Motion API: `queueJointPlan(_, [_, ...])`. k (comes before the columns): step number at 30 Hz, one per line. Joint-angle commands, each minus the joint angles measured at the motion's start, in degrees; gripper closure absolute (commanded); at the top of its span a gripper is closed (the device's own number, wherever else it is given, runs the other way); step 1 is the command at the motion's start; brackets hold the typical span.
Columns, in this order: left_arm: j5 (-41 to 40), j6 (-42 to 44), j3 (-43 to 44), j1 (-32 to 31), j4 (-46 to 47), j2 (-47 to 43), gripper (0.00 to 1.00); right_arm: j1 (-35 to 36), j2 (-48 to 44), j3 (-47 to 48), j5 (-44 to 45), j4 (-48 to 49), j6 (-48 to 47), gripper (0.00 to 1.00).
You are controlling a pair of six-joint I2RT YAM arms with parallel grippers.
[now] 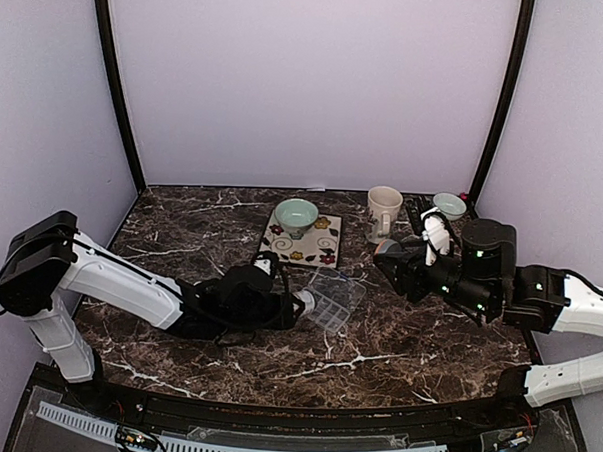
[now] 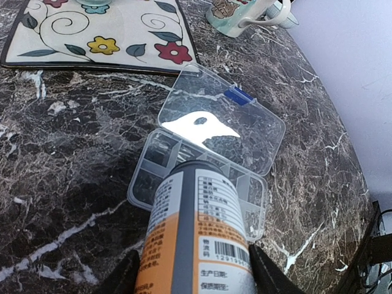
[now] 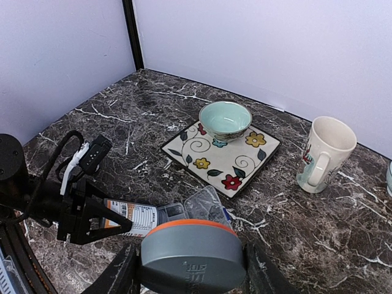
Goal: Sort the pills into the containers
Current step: Pour the pill into the compartment of the pill container.
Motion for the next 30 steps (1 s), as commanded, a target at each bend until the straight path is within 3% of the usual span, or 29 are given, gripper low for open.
queueJointPlan(1, [-0.05,-0.24,0.41,0.01,-1.87,-0.64,1.0,-0.35,-1.25,0.53,-0.12,1.55,0.52,0.83])
queueJointPlan(16, [-3.34,1.65,-2.56,-0.06,2.6,-6.19,1.0,-0.34,-0.12,1.35,-0.36,1.67,0.32,0.83])
queueJointPlan(30, [-1.46,1.63,1.36,-0.16,-3.96,-2.62,1.0,-0.32,0.07,1.26,-0.56,1.89,0.28,0.83])
